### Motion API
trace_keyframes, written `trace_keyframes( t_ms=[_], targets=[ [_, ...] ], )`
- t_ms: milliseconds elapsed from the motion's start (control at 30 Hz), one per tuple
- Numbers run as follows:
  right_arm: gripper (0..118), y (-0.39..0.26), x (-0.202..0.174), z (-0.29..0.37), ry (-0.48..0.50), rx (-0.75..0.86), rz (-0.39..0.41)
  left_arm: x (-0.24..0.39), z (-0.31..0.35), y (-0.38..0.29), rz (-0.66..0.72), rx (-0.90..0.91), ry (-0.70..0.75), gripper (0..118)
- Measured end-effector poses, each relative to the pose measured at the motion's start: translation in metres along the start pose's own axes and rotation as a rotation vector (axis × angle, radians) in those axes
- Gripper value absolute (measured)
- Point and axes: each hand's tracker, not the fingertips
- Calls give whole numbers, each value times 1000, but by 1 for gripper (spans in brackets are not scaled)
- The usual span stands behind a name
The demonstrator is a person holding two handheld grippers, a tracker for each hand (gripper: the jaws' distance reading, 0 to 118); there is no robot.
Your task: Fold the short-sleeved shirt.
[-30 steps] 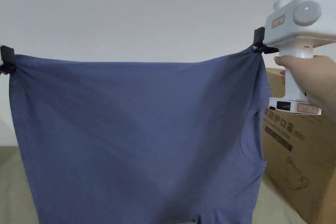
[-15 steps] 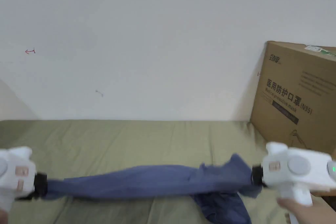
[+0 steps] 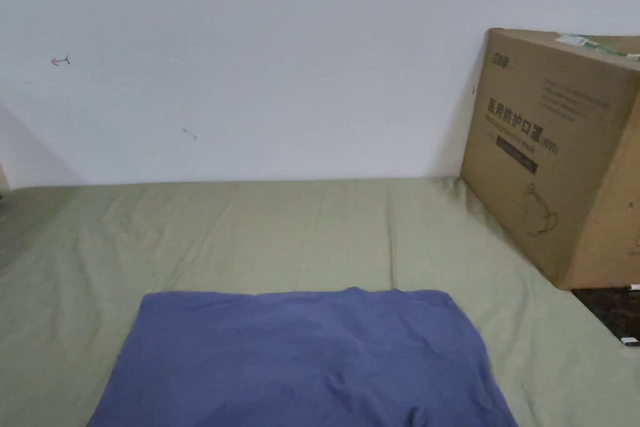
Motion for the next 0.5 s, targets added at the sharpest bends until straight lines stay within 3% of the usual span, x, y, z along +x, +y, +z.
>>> trace_keyframes(
  t_ms=[300,500],
  targets=[
    [0,-44,7,6,-5,-42,-27,9,18,-53,-93,-72,7,2],
    [1,-44,-2,-7,-38,-54,-18,10,9,-53,-49,-76,14,3]
  ],
)
